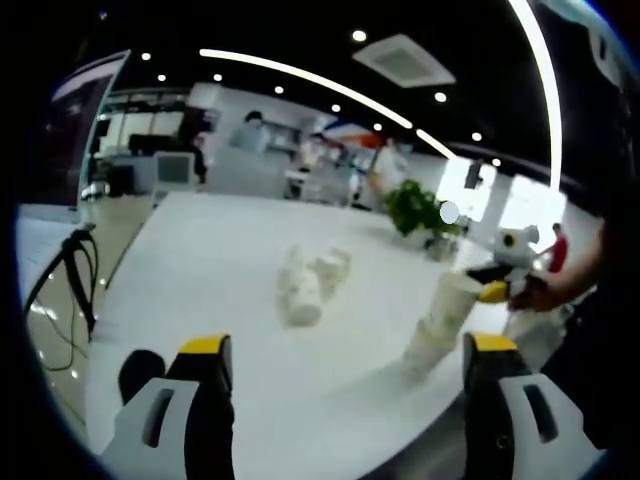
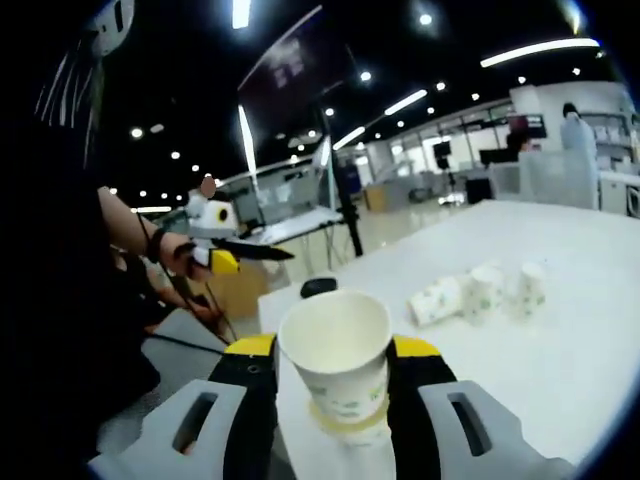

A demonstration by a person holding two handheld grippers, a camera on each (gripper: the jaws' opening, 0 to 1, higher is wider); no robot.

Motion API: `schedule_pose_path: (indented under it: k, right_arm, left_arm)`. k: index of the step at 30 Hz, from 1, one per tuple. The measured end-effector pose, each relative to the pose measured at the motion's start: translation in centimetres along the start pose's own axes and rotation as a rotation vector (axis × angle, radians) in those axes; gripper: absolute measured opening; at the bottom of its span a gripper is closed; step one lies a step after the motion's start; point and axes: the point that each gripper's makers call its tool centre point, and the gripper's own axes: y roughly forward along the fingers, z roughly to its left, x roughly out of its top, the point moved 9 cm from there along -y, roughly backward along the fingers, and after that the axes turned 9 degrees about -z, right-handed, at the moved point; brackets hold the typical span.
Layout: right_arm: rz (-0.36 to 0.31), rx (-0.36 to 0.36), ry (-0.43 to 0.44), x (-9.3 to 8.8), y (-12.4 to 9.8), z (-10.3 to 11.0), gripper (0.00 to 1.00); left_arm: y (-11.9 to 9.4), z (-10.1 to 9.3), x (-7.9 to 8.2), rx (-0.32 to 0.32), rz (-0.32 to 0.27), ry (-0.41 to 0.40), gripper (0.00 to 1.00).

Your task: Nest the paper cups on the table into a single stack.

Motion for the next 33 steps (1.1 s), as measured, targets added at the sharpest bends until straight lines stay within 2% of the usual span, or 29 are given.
schedule_pose_path:
  k: [19, 33]
  right_arm:
    - [0.070, -0.006, -0.030, -2.4, 0.5, -0.2, 0.41]
    - [0.107, 0.000, -0.049, -3.1, 0.3, -0.4, 0.42]
  left_arm:
    - [-0.2, 0.3, -0.1, 0.005, 0.003, -0.003, 0.94]
    - [-0.4, 0.3, -0.4, 0.013, 0.008, -0.009, 0.94]
